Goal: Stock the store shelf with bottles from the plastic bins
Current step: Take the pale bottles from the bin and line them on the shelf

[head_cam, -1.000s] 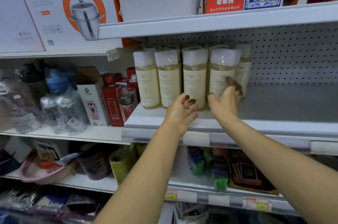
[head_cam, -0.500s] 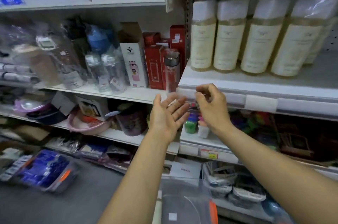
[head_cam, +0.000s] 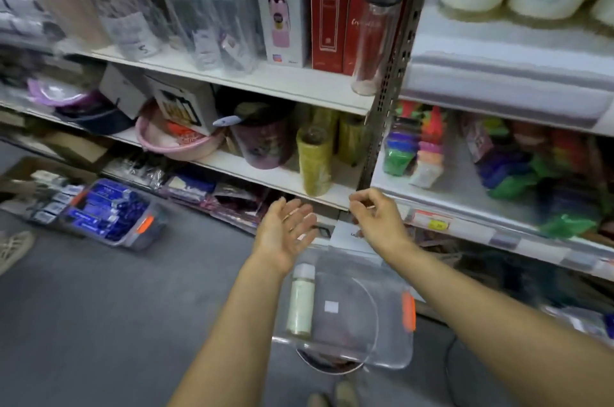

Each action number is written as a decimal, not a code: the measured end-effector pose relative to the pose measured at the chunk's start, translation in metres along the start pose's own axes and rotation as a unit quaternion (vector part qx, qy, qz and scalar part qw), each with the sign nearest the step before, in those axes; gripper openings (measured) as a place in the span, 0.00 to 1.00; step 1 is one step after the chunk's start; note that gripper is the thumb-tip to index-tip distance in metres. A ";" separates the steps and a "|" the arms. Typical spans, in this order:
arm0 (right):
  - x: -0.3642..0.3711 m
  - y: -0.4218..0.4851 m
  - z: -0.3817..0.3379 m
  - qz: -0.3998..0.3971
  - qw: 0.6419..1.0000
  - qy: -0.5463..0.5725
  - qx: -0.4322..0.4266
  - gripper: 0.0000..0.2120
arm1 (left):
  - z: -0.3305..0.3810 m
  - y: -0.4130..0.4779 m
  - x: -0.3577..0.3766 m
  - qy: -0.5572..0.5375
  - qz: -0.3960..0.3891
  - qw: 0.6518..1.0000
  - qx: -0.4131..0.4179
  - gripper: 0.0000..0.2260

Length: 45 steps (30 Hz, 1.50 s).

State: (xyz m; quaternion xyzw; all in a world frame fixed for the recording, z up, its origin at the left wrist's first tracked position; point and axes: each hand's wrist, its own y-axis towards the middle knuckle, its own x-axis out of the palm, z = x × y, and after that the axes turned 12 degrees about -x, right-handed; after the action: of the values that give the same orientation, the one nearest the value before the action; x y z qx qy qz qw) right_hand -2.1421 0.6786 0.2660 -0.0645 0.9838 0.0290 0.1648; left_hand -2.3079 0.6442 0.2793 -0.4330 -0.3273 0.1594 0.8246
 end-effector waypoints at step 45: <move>0.224 -0.035 0.399 -0.133 0.830 0.162 0.517 0.16 | -0.176 0.371 -0.220 0.151 0.201 0.946 -0.207 0.21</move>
State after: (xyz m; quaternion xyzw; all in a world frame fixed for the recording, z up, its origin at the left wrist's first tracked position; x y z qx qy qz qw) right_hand -2.2192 0.6492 -0.1853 -0.1034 0.8496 -0.5170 0.0145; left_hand -2.3428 0.6293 -0.1851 -0.6698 -0.1314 0.1831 0.7076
